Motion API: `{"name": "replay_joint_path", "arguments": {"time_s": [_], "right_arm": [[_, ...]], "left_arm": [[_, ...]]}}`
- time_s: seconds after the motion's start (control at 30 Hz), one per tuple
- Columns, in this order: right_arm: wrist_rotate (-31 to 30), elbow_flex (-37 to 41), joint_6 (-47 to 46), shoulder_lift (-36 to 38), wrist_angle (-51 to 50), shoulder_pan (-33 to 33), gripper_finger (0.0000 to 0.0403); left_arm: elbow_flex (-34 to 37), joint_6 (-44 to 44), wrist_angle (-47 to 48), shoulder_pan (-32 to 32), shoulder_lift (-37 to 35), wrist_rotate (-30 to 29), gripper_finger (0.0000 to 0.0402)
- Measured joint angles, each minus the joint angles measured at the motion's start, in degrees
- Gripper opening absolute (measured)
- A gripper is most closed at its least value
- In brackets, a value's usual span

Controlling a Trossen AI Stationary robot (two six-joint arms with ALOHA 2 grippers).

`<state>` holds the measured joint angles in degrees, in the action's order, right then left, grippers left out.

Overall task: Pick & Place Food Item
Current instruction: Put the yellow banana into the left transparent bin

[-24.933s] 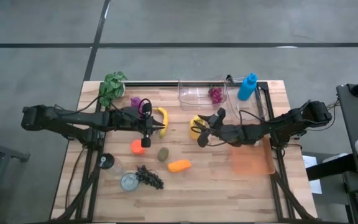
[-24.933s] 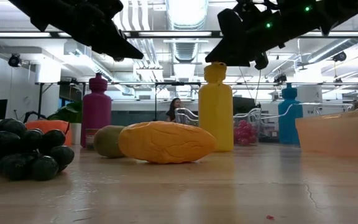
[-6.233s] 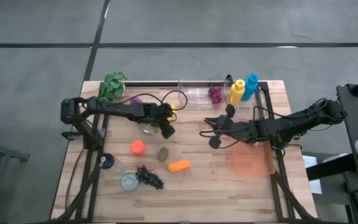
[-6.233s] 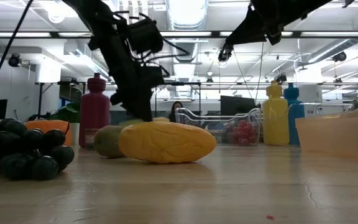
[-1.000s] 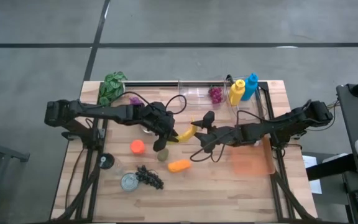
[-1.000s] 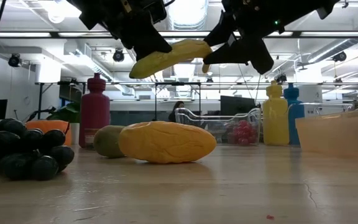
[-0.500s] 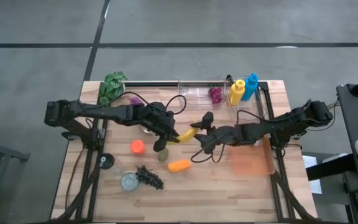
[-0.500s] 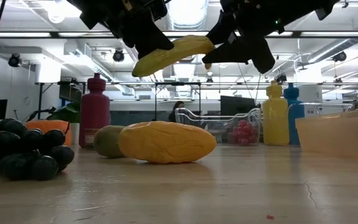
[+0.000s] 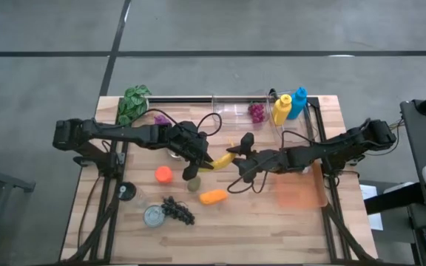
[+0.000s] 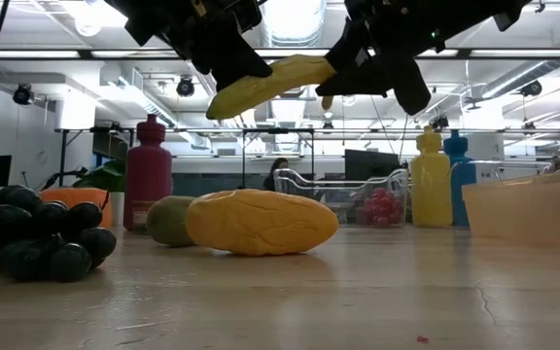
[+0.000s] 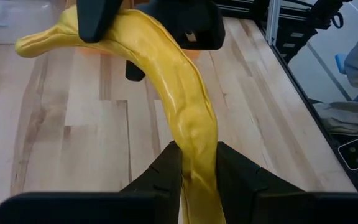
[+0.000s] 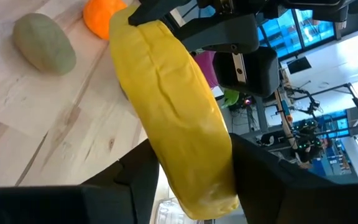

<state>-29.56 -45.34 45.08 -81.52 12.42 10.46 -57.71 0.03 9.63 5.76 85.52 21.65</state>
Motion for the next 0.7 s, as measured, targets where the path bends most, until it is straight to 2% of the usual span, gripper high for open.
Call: {"name": "replay_joint_path", "arguments": {"time_s": [0.47,0.7], "right_arm": [[0.00,0.04,0.13,0.00,-0.21,0.02,0.0117],[0.00,0.04,0.08,0.00,-0.20,0.02,0.0109]], "left_arm": [[0.00,-0.02,-0.02,0.02,0.00,0.04,0.0078],[0.00,0.00,-0.07,0.02,0.00,0.02,0.0079]]}}
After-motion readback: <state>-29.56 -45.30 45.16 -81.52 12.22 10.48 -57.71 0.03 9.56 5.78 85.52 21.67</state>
